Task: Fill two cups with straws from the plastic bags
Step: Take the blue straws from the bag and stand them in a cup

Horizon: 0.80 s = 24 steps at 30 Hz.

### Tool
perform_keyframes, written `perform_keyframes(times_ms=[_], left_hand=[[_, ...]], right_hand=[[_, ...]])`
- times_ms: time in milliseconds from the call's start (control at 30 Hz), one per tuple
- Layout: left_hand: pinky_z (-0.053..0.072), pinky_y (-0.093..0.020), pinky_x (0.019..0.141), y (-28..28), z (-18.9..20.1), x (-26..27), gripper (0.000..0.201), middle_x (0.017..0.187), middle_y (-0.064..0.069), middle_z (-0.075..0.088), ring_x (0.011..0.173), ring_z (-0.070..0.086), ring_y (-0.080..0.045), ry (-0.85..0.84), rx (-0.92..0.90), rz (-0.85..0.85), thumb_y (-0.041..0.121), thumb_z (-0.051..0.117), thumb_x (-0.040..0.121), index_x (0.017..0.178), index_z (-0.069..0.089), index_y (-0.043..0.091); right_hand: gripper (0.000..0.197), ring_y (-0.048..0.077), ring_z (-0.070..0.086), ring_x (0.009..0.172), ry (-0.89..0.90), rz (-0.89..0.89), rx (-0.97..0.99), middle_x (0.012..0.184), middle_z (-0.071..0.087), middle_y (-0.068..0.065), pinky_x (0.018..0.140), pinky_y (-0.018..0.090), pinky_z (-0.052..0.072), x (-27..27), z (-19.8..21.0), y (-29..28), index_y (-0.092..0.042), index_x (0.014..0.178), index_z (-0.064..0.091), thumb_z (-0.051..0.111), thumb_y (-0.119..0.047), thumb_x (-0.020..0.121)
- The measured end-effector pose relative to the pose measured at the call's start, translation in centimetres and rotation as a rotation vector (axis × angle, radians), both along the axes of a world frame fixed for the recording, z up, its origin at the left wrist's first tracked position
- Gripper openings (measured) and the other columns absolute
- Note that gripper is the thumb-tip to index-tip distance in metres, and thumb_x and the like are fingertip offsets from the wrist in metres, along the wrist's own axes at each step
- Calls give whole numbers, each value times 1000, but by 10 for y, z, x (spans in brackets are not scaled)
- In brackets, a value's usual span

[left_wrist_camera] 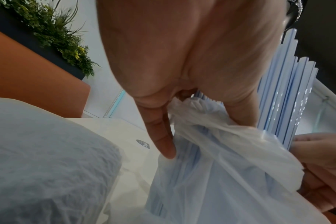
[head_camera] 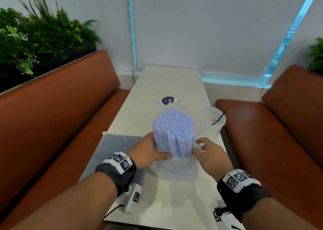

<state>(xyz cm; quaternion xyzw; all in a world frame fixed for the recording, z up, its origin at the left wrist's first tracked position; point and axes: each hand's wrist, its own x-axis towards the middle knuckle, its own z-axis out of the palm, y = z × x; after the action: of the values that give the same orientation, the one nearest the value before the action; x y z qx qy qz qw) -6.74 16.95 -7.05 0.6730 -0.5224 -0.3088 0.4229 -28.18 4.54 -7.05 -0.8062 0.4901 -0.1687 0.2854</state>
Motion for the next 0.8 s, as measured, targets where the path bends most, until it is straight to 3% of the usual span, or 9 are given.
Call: perform_keyframes(times_ms=[167,300,367,433,533,633,667,733,800], left_hand=[[47,-19,94,0,-3,0,57,119,19,69,110,61,8,7,4,7,27,91,72,116,58,40],[49,-25,97,0,-2,1,57,117,20,70,110,62,6,11,13,6,26,91,72,118,59,38],[49,-24,96,1,0,2,54,116,22,70,108,62,8,5,12,1,25,90,72,114,59,40],[49,-28,98,-1,2,4,53,117,19,70,109,63,6,6,17,-1,24,90,72,114,60,39],[51,-29,98,-3,4,6,50,115,17,72,108,65,3,9,27,-7,22,90,72,110,62,39],[49,-11,86,-2,4,6,46,111,25,71,102,63,11,-2,27,-2,23,90,73,105,63,43],[47,-5,82,-1,4,6,45,109,28,70,101,63,13,-5,21,2,23,89,74,105,63,43],[47,-4,81,0,5,7,44,108,29,70,101,63,13,8,16,17,24,89,75,107,64,41],[50,-14,88,-1,4,6,45,110,23,72,103,65,8,22,25,27,27,88,76,114,65,36]], right_hand=[[22,15,62,89,129,68,54,97,68,-9,70,29,41,7,9,-12,-35,105,71,53,-37,94],[14,18,61,94,-77,140,15,100,66,5,81,31,46,10,4,-21,-28,97,76,63,-26,94],[11,2,55,106,-284,103,-38,114,59,3,95,15,41,12,6,-19,-33,94,73,66,-24,95],[17,-14,46,109,-453,100,-103,120,53,0,96,3,32,15,11,-16,-40,94,68,67,-23,96],[35,-14,42,117,-622,146,-104,121,46,-13,104,25,42,19,17,-11,-56,91,68,67,-21,96],[25,-11,38,127,-632,139,-97,129,38,-25,112,33,38,15,16,-6,-66,108,62,61,-43,97],[29,-4,38,133,-616,120,-68,133,37,-22,115,36,35,11,12,-4,-63,122,55,59,-53,94],[78,11,36,141,-528,123,92,146,33,-12,119,41,32,1,-5,-2,-47,149,33,67,-65,82],[120,8,37,142,-405,237,287,154,34,-12,117,35,35,-6,-22,4,-35,159,10,82,-59,67]])
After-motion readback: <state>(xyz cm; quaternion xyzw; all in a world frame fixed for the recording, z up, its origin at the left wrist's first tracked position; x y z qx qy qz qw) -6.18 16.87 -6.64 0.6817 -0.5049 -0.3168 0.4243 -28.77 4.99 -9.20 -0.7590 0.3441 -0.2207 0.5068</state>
